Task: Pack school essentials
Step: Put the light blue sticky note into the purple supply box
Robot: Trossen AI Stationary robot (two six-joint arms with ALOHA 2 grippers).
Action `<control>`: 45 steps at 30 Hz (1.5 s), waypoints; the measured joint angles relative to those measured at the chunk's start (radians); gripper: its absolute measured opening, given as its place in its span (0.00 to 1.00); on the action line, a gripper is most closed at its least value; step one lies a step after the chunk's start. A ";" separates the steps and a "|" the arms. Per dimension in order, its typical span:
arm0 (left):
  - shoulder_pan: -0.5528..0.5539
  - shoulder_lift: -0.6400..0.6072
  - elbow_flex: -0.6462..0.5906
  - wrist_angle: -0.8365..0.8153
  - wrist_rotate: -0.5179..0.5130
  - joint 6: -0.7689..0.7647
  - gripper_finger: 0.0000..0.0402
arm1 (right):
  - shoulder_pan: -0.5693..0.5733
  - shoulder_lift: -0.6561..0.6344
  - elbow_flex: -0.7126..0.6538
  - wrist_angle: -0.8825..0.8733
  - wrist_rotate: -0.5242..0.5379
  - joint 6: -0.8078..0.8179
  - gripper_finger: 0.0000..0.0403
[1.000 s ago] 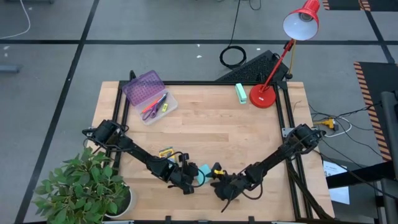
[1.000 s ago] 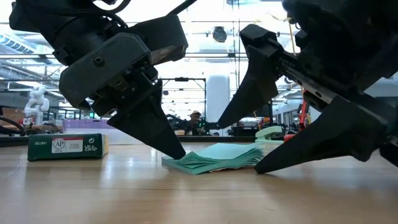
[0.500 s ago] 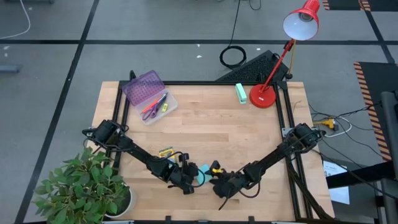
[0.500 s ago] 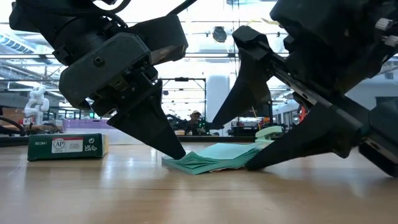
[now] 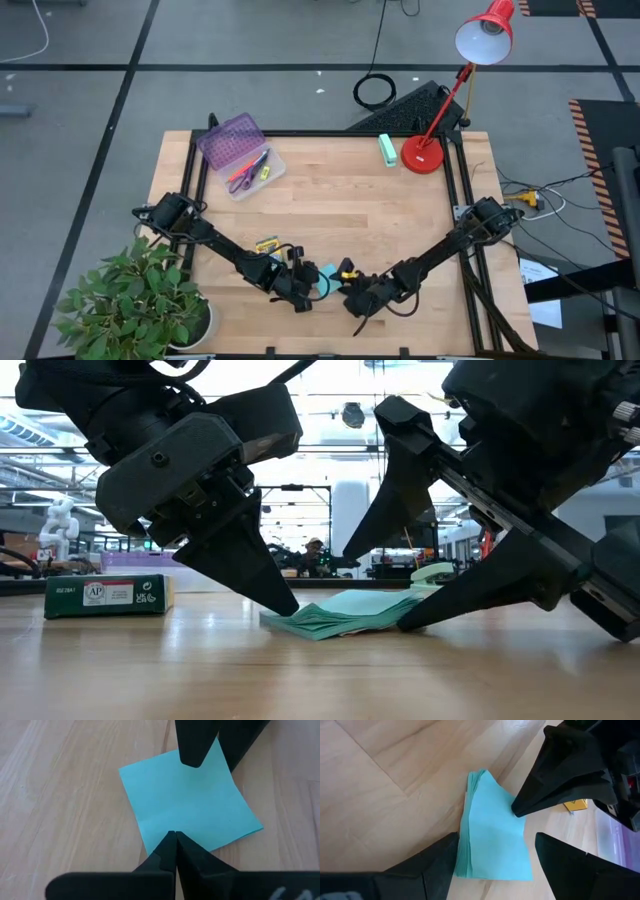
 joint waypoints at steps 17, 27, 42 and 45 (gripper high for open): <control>0.000 0.000 0.000 0.024 -0.002 0.019 0.03 | -0.002 0.000 0.000 -0.021 -0.032 -0.032 0.45; 0.000 0.000 0.000 0.028 -0.002 0.022 0.03 | -0.010 0.000 0.000 -0.027 -0.061 -0.022 0.26; -0.018 -0.016 -0.003 0.073 -0.047 0.050 0.12 | -0.010 -0.007 -0.002 -0.033 -0.059 0.019 0.02; -0.043 -0.050 -0.004 0.051 -0.114 0.058 0.22 | -0.013 -0.026 -0.003 -0.038 -0.058 0.065 0.02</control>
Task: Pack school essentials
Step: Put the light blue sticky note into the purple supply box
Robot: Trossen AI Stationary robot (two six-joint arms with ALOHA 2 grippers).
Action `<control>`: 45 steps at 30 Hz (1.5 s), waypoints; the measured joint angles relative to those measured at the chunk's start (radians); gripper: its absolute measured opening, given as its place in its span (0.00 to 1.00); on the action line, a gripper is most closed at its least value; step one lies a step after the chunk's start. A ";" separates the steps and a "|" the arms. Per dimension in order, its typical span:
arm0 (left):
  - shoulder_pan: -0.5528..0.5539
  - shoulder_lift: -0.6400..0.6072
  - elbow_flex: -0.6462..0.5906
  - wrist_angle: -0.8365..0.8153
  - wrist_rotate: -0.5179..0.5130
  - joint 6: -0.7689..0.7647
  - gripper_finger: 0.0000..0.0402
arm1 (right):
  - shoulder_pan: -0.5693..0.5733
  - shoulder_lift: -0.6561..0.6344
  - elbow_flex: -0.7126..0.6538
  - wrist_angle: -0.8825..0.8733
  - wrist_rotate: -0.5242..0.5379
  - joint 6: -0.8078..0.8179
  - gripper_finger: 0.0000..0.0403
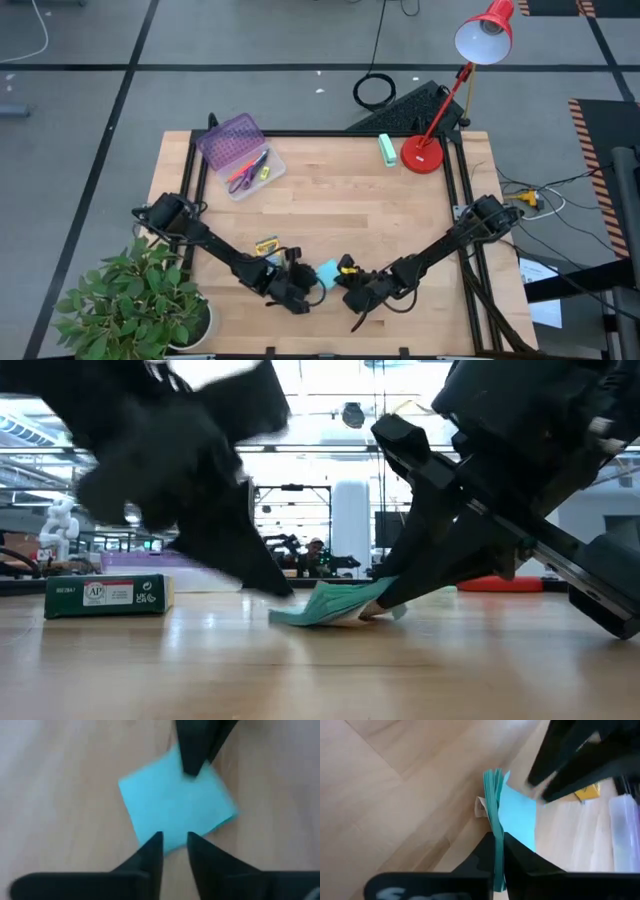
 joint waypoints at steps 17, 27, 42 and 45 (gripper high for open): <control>-0.085 -0.003 0.007 0.252 -0.376 0.304 0.74 | -0.036 -0.232 -0.003 -0.067 -0.005 0.358 0.05; -0.042 0.053 0.007 0.379 -0.433 0.377 0.72 | -0.037 -0.326 0.000 -0.089 -0.013 0.458 0.05; -0.008 0.054 0.008 0.443 -0.331 0.404 0.25 | -0.040 -0.329 0.000 -0.086 -0.028 0.490 0.05; -0.008 0.054 0.008 0.442 -0.332 0.366 0.05 | -0.035 -0.329 0.000 -0.082 0.001 0.497 0.08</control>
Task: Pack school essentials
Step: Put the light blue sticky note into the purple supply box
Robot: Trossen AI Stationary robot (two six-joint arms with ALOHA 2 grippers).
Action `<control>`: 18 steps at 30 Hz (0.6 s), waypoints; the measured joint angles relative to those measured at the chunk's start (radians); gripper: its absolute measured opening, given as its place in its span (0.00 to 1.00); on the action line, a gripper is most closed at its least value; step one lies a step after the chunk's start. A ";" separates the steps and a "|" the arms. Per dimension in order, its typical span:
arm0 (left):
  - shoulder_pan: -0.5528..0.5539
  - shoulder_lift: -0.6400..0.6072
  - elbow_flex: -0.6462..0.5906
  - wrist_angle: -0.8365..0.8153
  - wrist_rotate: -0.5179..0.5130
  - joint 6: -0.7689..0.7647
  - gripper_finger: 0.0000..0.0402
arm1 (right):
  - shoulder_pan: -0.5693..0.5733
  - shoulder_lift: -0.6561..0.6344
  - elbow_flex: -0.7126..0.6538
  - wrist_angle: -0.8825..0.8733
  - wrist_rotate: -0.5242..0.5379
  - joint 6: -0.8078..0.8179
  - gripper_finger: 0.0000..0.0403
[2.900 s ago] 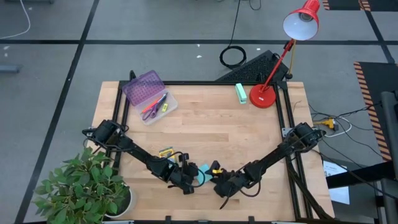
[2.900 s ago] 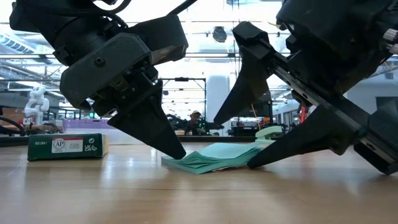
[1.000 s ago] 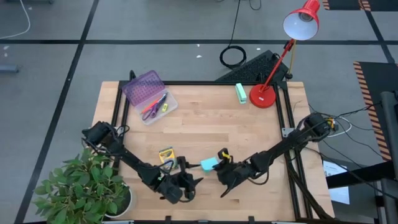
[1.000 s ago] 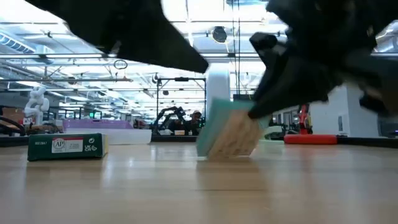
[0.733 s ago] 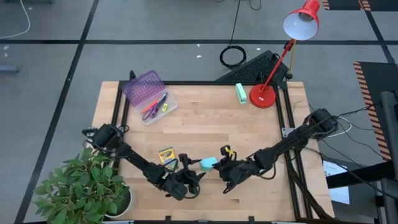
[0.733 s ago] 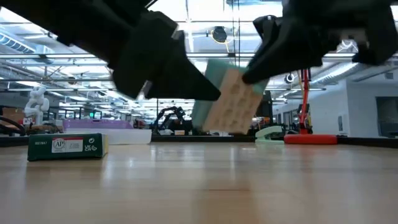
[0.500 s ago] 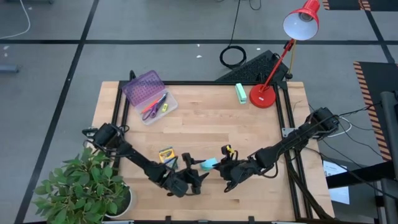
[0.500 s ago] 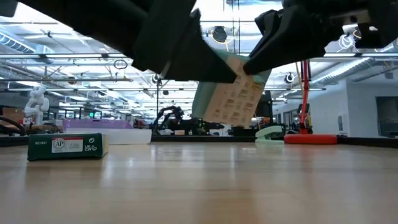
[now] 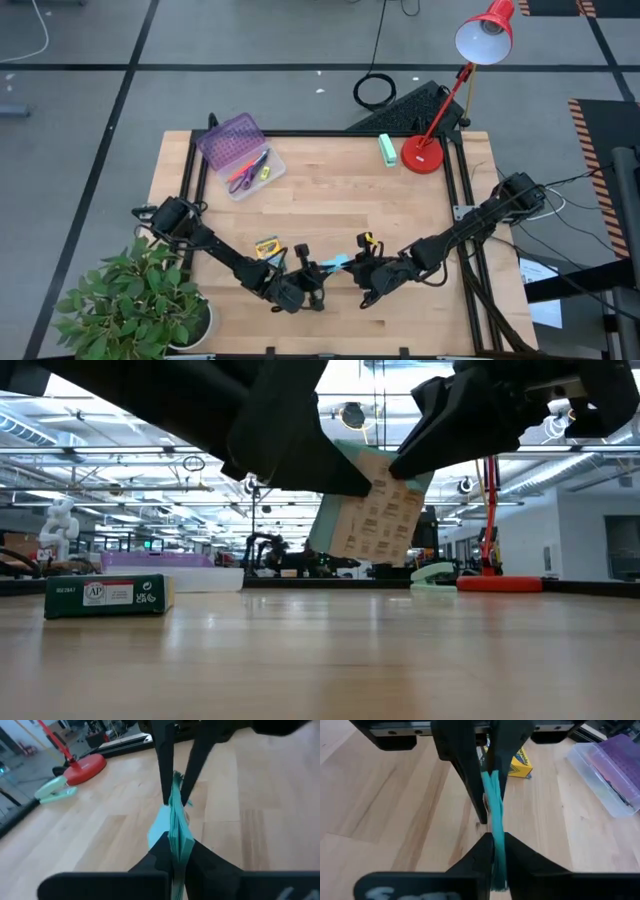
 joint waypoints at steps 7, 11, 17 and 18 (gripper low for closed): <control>0.016 -0.013 0.000 -0.033 0.016 -0.122 0.03 | 0.030 0.000 0.001 -0.004 0.099 0.008 0.42; 0.025 -0.024 0.000 -0.080 0.027 -0.197 0.03 | 0.063 0.000 0.001 -0.009 0.239 0.015 0.67; 0.032 -0.024 0.000 -0.098 0.035 -0.213 0.03 | 0.087 0.025 0.002 0.009 0.260 0.019 0.87; 0.031 -0.024 0.000 -0.097 0.036 -0.211 0.03 | 0.084 0.037 0.002 0.009 0.260 0.019 0.87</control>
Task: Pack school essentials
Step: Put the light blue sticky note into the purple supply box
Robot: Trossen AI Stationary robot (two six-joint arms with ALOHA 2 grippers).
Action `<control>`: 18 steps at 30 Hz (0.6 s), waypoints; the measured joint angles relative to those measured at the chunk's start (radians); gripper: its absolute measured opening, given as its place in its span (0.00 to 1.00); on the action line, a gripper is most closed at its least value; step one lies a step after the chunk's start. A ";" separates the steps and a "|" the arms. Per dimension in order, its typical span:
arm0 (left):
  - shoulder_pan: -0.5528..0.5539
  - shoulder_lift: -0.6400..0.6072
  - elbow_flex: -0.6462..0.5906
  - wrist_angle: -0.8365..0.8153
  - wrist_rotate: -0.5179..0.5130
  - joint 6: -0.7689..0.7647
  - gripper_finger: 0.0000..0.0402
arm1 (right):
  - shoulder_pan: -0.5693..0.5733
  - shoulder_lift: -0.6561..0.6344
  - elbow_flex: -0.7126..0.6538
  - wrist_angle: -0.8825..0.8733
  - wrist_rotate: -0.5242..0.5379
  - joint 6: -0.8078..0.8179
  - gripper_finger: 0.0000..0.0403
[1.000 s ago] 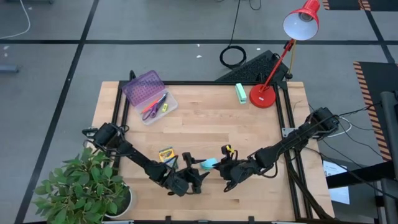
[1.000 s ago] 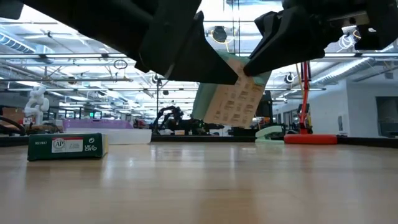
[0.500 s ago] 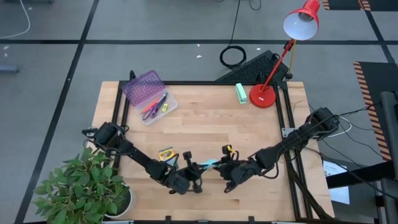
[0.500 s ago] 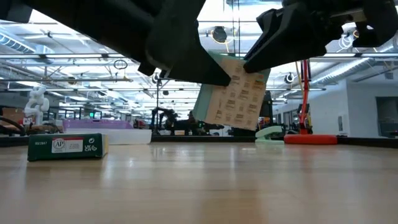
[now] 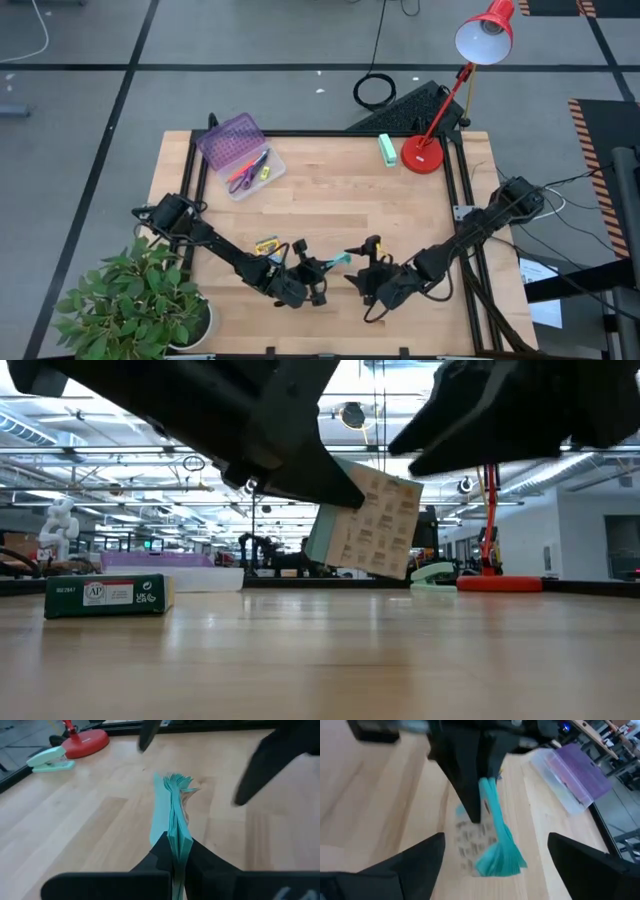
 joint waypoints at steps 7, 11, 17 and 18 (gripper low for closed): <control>0.001 0.000 0.000 0.022 0.020 0.024 0.03 | -0.042 0.053 0.000 0.036 0.005 0.022 0.77; -0.003 0.000 0.000 0.020 0.027 0.055 0.03 | -0.055 0.051 0.000 0.017 0.005 0.021 0.68; -0.006 0.000 0.000 0.019 0.027 0.070 0.03 | -0.057 0.048 0.000 -0.026 0.002 0.014 0.49; -0.006 0.000 0.000 0.019 0.027 0.070 0.03 | -0.057 0.048 0.000 -0.028 -0.001 0.012 0.46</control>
